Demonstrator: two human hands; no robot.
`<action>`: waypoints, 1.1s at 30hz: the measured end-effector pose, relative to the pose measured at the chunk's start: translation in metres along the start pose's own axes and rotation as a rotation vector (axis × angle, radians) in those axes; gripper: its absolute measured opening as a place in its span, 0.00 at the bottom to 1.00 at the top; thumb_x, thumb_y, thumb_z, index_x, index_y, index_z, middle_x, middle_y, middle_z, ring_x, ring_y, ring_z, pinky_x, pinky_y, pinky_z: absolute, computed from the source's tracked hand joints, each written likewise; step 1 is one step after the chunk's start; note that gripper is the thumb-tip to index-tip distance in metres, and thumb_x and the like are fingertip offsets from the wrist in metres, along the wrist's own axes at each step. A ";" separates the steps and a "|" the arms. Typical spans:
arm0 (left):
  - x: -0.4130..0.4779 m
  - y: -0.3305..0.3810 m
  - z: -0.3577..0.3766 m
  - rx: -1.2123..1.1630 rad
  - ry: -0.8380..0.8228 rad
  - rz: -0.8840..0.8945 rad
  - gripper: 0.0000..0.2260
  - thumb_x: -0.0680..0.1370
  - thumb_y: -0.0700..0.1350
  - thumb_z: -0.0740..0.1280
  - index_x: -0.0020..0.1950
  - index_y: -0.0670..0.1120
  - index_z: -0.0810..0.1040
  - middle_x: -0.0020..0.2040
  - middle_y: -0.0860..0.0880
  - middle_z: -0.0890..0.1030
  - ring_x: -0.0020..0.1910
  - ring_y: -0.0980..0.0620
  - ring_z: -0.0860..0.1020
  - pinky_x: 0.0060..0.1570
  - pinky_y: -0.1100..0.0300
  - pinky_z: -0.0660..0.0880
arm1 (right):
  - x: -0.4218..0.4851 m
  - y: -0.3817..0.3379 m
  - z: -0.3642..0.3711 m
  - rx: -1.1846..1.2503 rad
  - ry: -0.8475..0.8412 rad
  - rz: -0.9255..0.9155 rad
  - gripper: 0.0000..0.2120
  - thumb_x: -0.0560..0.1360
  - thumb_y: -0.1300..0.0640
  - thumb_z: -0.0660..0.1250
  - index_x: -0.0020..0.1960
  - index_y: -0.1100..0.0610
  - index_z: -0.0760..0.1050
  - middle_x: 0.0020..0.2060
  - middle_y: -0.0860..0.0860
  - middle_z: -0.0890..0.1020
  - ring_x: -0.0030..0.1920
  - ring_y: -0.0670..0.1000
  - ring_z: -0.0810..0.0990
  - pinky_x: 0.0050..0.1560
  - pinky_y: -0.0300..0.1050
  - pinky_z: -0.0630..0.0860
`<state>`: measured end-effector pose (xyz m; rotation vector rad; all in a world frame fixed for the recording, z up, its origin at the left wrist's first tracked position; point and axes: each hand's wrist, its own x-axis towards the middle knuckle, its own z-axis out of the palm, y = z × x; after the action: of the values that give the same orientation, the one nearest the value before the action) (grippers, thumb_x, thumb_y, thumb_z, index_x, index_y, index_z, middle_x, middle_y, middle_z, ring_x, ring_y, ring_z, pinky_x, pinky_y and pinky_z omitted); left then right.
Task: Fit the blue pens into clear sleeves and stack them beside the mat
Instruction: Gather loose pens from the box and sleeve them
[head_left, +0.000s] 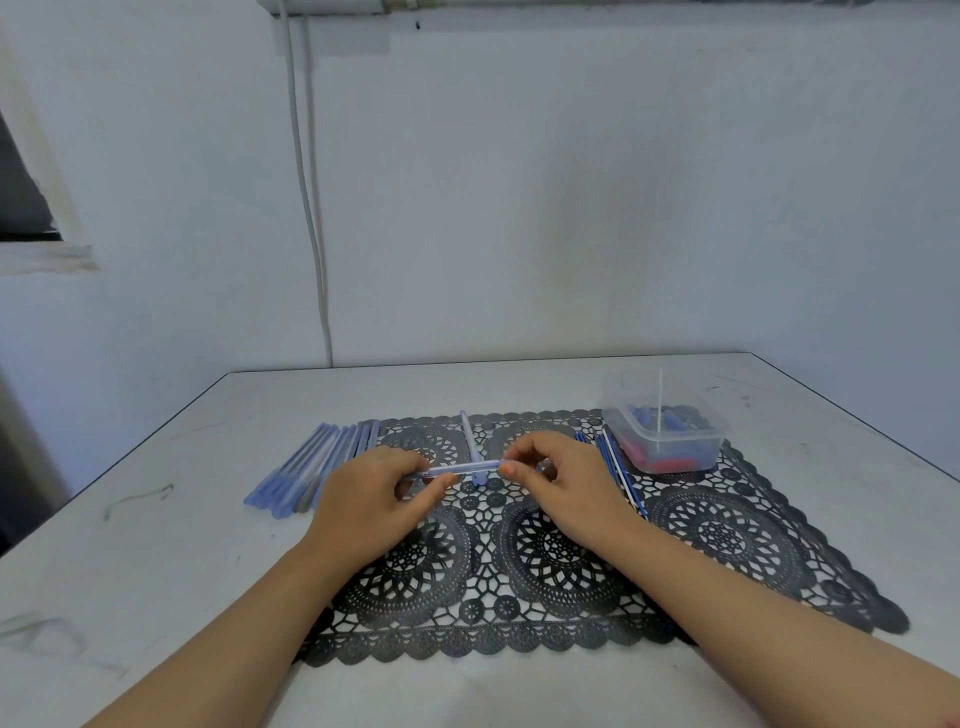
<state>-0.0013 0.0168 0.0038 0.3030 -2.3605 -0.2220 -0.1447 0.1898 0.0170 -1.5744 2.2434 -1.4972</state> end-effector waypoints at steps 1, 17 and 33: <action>0.000 0.000 0.000 -0.001 -0.001 0.002 0.17 0.73 0.64 0.59 0.35 0.54 0.76 0.27 0.55 0.72 0.29 0.60 0.70 0.26 0.61 0.66 | 0.000 0.001 0.000 -0.014 -0.009 -0.007 0.05 0.75 0.57 0.68 0.44 0.47 0.76 0.36 0.41 0.78 0.35 0.35 0.75 0.37 0.28 0.67; 0.000 0.003 -0.001 -0.020 0.002 0.023 0.18 0.73 0.64 0.59 0.34 0.51 0.77 0.26 0.55 0.70 0.28 0.61 0.69 0.26 0.65 0.62 | 0.001 0.010 0.003 -0.071 0.002 -0.097 0.12 0.76 0.46 0.62 0.44 0.53 0.77 0.35 0.46 0.78 0.33 0.41 0.74 0.34 0.34 0.69; 0.000 0.003 -0.002 -0.026 -0.010 0.006 0.19 0.72 0.64 0.59 0.35 0.52 0.77 0.27 0.55 0.71 0.28 0.60 0.70 0.26 0.62 0.65 | 0.002 0.012 0.002 -0.138 -0.013 -0.107 0.18 0.77 0.41 0.56 0.34 0.48 0.75 0.28 0.45 0.75 0.31 0.41 0.71 0.35 0.40 0.68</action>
<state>-0.0001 0.0196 0.0063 0.2831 -2.3666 -0.2514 -0.1534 0.1872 0.0084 -1.7631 2.3364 -1.3768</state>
